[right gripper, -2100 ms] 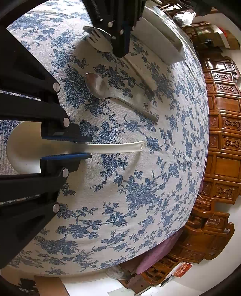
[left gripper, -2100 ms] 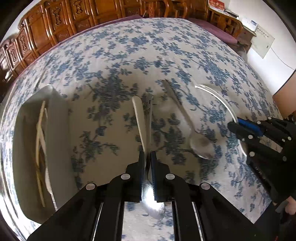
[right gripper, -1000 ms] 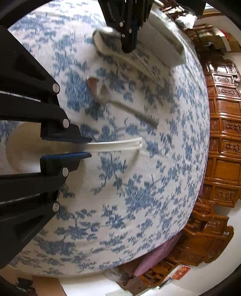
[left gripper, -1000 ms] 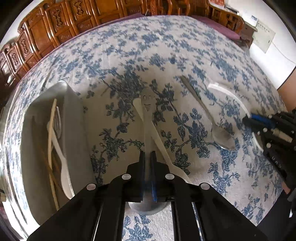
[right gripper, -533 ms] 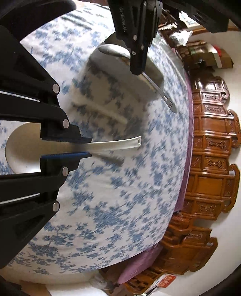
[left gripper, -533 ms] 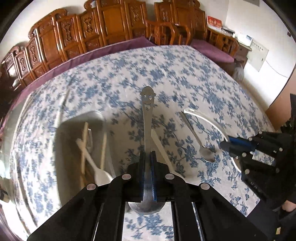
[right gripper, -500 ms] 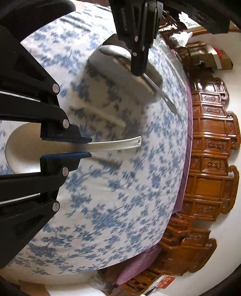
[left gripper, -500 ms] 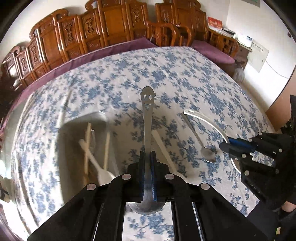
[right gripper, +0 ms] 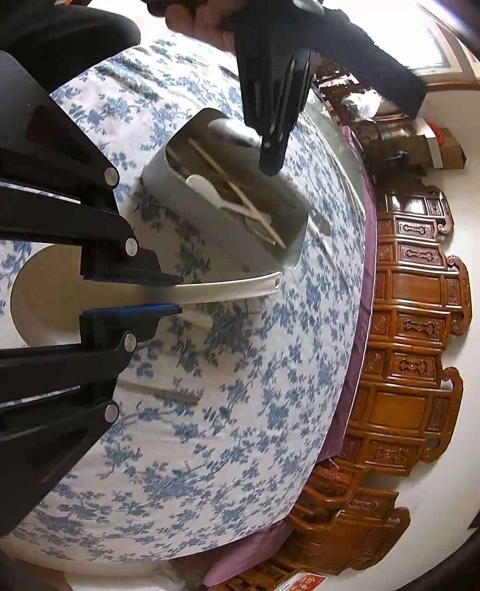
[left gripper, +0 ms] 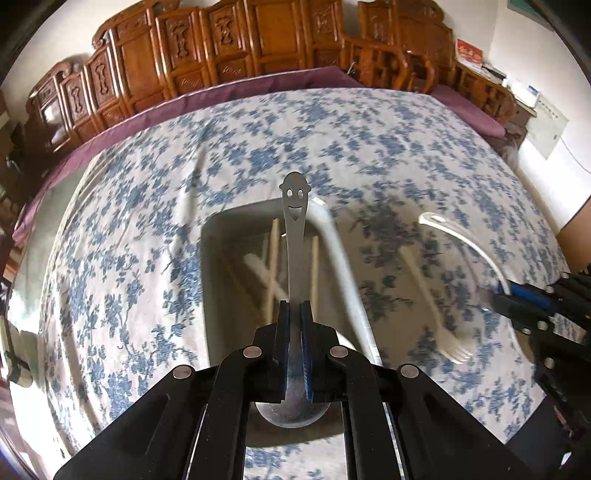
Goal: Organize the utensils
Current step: 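Carry the smiley-face metal spoon in the left tool into the tray and release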
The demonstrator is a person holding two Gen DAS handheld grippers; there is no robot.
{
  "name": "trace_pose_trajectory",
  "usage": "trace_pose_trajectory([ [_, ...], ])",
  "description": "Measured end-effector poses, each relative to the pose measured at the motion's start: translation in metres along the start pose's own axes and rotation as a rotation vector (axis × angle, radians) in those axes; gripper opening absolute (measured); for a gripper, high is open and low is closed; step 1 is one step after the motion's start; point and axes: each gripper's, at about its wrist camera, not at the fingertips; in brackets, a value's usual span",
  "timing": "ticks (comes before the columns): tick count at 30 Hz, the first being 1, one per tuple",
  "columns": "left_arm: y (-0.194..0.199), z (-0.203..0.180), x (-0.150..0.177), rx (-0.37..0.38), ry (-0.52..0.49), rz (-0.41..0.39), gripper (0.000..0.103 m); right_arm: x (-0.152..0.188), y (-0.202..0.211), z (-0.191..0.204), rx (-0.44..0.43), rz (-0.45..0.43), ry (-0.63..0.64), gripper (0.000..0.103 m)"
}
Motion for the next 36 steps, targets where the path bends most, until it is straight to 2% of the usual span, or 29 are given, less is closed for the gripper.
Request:
trace_pose_trajectory([
  [8, -0.028, 0.012, 0.016, 0.015, 0.028, 0.043, 0.005, -0.013, -0.003, 0.017, -0.028, -0.016, 0.001, 0.011],
  [17, -0.040, 0.017, 0.025, 0.029, 0.048, 0.084, 0.006, -0.020, -0.012, 0.031, -0.035, -0.005, 0.009, 0.011],
  [30, 0.003, 0.048, 0.037, 0.030, 0.081, 0.005, 0.008, -0.041, -0.022, 0.056, -0.066, -0.017, -0.004, 0.011],
  [33, 0.011, 0.060, 0.042, 0.017, 0.092, -0.015, 0.019, -0.046, -0.028, 0.065, -0.079, -0.013, -0.009, 0.011],
  [36, 0.019, 0.070, 0.045, 0.004, 0.100, -0.032, 0.019, -0.050, -0.037, 0.073, -0.093, -0.005, -0.020, 0.011],
])
Point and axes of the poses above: each gripper's, at about its wrist camera, not at the fingertips, and y roughly against the way its jaws point, z to its left, x to its underside, and after that the axes turned 4 degrees about -z, right-handed
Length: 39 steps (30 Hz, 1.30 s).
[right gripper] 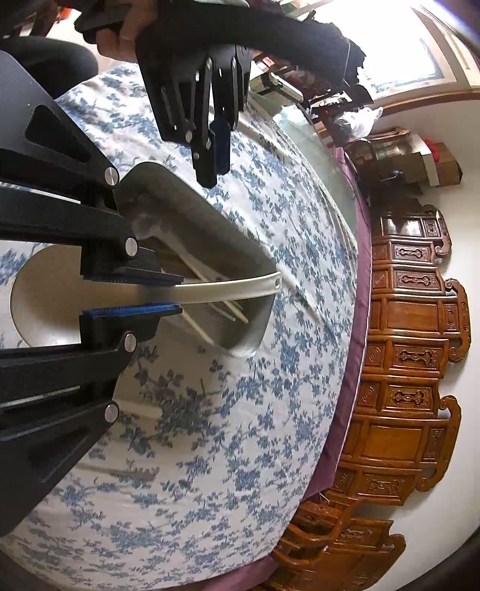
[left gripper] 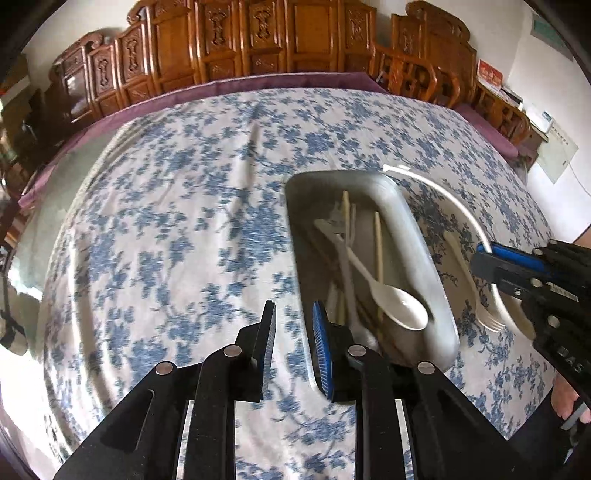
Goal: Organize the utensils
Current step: 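Carry the smiley-face metal spoon in the left tool into the tray and release, then lower the white spoon in the right tool into the tray and release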
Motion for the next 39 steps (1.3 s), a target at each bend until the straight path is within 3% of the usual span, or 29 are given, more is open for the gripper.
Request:
trace_pose_trajectory([
  [7, 0.017, 0.028, 0.010, -0.022, 0.054, -0.054, 0.021, -0.008, -0.022, 0.016, -0.033, 0.018, -0.029, 0.012],
  [14, 0.023, 0.044, 0.019, 0.003, 0.112, -0.080, 0.021, -0.011, -0.042, 0.028, -0.037, 0.032, -0.051, 0.012],
  [27, 0.033, 0.043, 0.019, 0.009, 0.102, -0.100, 0.021, -0.002, -0.078, 0.025, -0.095, 0.094, -0.157, 0.013],
  [34, 0.035, 0.041, 0.018, 0.007, 0.096, -0.106, 0.021, -0.003, -0.073, 0.025, -0.123, 0.078, -0.157, 0.013],
  [39, 0.039, 0.034, 0.018, 0.009, 0.084, -0.116, 0.023, -0.001, -0.043, 0.015, -0.105, 0.028, -0.119, 0.013],
])
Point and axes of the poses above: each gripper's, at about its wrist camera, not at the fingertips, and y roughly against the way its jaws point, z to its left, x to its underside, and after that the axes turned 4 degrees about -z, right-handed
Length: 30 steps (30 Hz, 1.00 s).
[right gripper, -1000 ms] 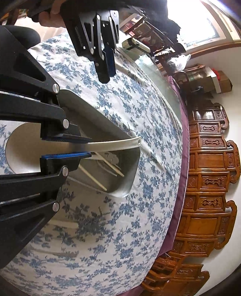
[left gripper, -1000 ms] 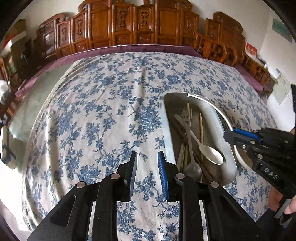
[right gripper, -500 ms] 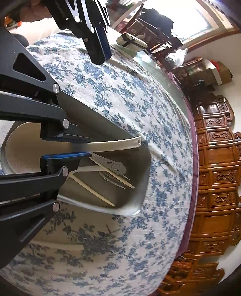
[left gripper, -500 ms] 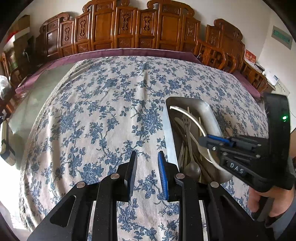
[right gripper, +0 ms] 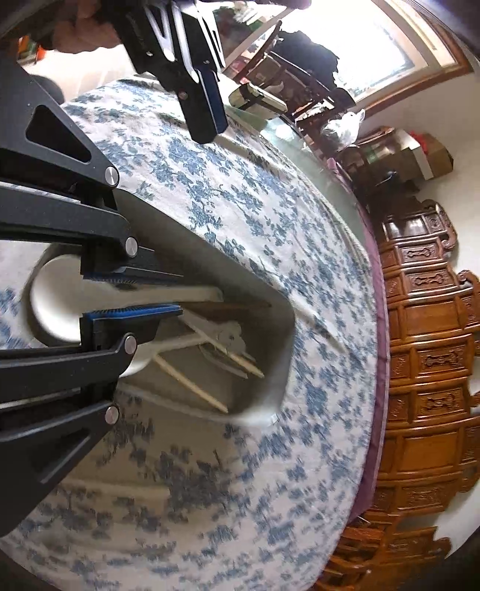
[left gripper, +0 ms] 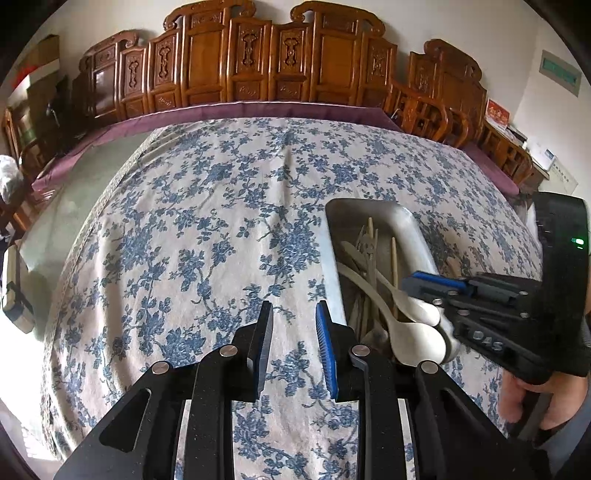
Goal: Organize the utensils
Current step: 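Lower the white spoon in the right tool into the tray and release, then move the right tool to the pile and grasp a metal spoon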
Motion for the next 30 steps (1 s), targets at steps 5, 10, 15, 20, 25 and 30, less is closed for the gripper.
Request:
trace_pose_trajectory([
  [5, 0.006, -0.019, 0.001, 0.020, -0.033, -0.014, 0.030, 0.011, 0.049, -0.025, 0.066, -0.050, 0.044, 0.016],
  [10, 0.014, -0.044, 0.001, 0.047, -0.072, -0.026, 0.030, 0.033, 0.081, -0.074, 0.198, -0.044, 0.088, 0.027],
  [15, 0.013, -0.071, 0.004, 0.083, -0.097, -0.020, 0.030, 0.055, 0.078, -0.135, 0.298, 0.060, 0.064, 0.027],
  [20, 0.002, -0.098, 0.011, 0.100, -0.123, 0.010, 0.030, 0.072, 0.059, -0.177, 0.329, 0.162, 0.001, 0.027],
  [25, -0.005, -0.123, 0.017, 0.125, -0.133, 0.026, 0.030, 0.069, 0.046, -0.185, 0.303, 0.180, -0.026, 0.027],
  [30, -0.010, -0.147, 0.021, 0.146, -0.140, 0.033, 0.030, 0.059, 0.031, -0.181, 0.312, 0.226, 0.002, 0.027],
])
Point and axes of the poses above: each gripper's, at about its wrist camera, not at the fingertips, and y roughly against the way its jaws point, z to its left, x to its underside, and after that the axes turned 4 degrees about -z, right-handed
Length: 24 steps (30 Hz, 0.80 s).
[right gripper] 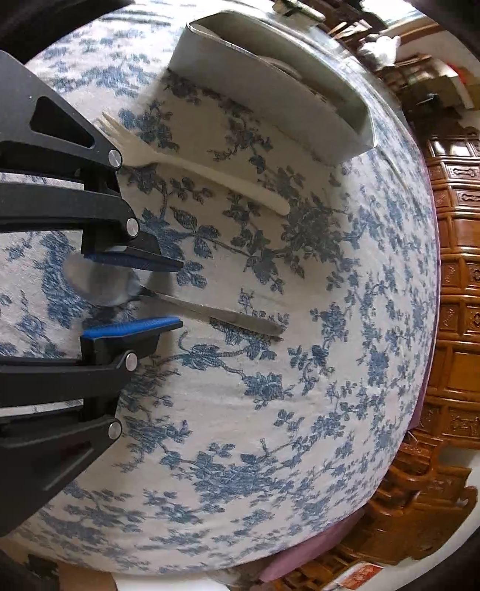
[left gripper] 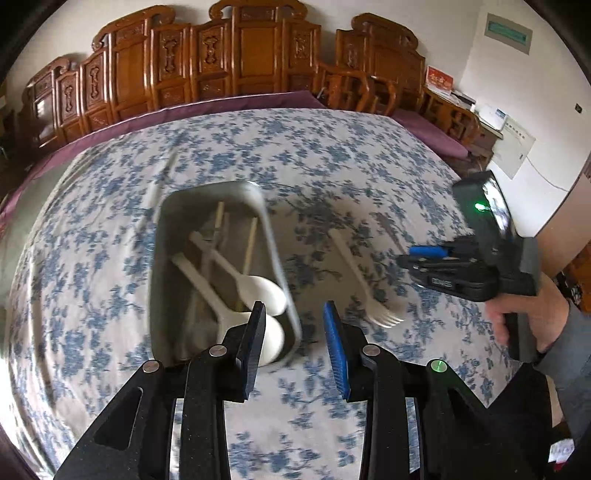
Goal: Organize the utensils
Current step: 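Move the right tool to the pile and grasp a metal spoon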
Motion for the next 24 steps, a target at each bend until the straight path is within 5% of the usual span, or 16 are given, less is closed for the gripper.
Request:
trace_pose_trajectory([
  [8, -0.011, -0.028, 0.005, 0.024, -0.025, 0.023, 0.030, -0.010, -0.003, -0.004, -0.004, 0.119, 0.000, 0.014],
  [12, -0.015, -0.038, 0.006, 0.033, -0.029, 0.033, 0.030, -0.008, -0.004, -0.006, 0.003, 0.118, 0.013, 0.004],
  [24, -0.053, -0.064, 0.005, 0.026, -0.035, 0.084, 0.030, 0.025, 0.028, -0.033, 0.012, 0.048, 0.029, 0.003],
])
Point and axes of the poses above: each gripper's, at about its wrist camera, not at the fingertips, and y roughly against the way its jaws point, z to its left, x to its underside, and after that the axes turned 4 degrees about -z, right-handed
